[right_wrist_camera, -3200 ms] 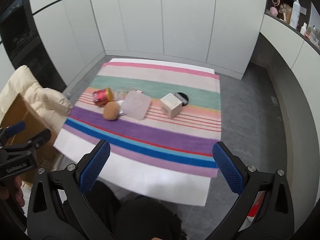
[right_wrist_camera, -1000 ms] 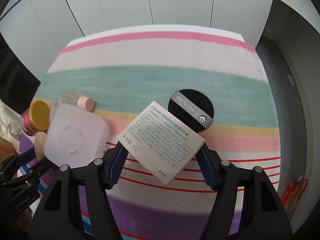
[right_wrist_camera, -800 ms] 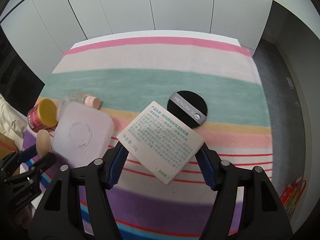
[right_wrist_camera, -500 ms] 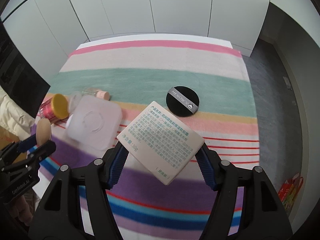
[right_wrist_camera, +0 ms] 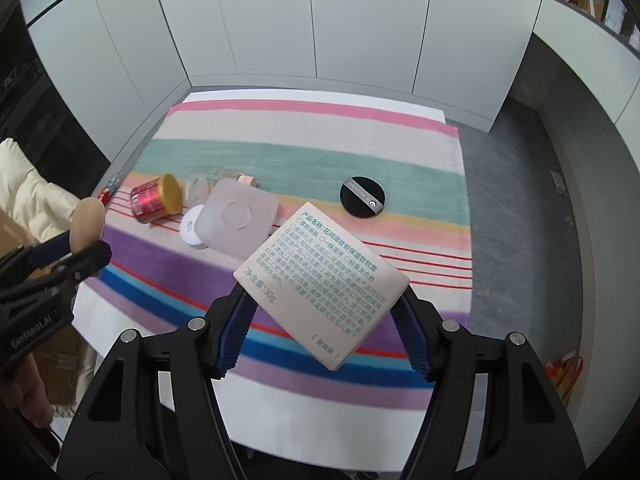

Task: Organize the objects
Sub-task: 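Close the left gripper on the tan sponge while the right gripper grasps the white box, then carry the sponge and white box toward the cardboard box with both tools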

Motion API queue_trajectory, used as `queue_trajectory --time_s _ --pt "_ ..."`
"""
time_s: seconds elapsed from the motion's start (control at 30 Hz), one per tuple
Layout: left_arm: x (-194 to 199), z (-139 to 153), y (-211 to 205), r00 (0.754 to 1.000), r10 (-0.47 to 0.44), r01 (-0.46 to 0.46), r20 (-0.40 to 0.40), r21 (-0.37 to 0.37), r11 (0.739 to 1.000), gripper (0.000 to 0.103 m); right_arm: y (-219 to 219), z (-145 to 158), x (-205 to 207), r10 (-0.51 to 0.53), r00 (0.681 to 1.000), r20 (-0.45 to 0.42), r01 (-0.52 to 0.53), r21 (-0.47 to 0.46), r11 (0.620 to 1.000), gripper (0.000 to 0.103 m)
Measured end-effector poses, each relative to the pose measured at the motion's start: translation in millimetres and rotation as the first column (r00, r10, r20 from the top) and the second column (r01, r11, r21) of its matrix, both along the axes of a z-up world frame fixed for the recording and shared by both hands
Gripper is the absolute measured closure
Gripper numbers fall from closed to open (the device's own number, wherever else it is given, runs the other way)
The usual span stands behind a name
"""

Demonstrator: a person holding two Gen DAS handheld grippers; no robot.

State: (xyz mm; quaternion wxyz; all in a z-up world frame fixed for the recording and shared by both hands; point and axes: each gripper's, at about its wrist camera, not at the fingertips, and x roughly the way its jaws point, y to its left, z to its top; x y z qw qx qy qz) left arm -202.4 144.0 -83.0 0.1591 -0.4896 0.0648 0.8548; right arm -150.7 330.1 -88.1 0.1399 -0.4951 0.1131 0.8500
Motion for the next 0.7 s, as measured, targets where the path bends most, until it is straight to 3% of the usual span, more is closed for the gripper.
queue_trajectory --time_s 0.27,0.43,0.7 --pt "28.3 36.1 -2.3 0.999 -0.009 0.009 -0.046 -0.002 1.0 0.045 -10.7 33.2 26.7 -0.018 0.999 -0.042 0.017 -0.025 1.0 0.035" --pt "48.6 41.6 -11.0 0.999 0.0 0.0 -0.05 0.007 1.0 0.046 -23.4 47.4 34.6 0.013 0.998 -0.06 -0.013 -0.001 1.0 0.035" --pt "72.4 53.8 -49.1 0.993 0.096 -0.094 -0.064 0.041 0.995 0.046 -54.7 61.2 32.9 0.09 0.992 -0.086 -0.087 0.035 0.996 0.035"
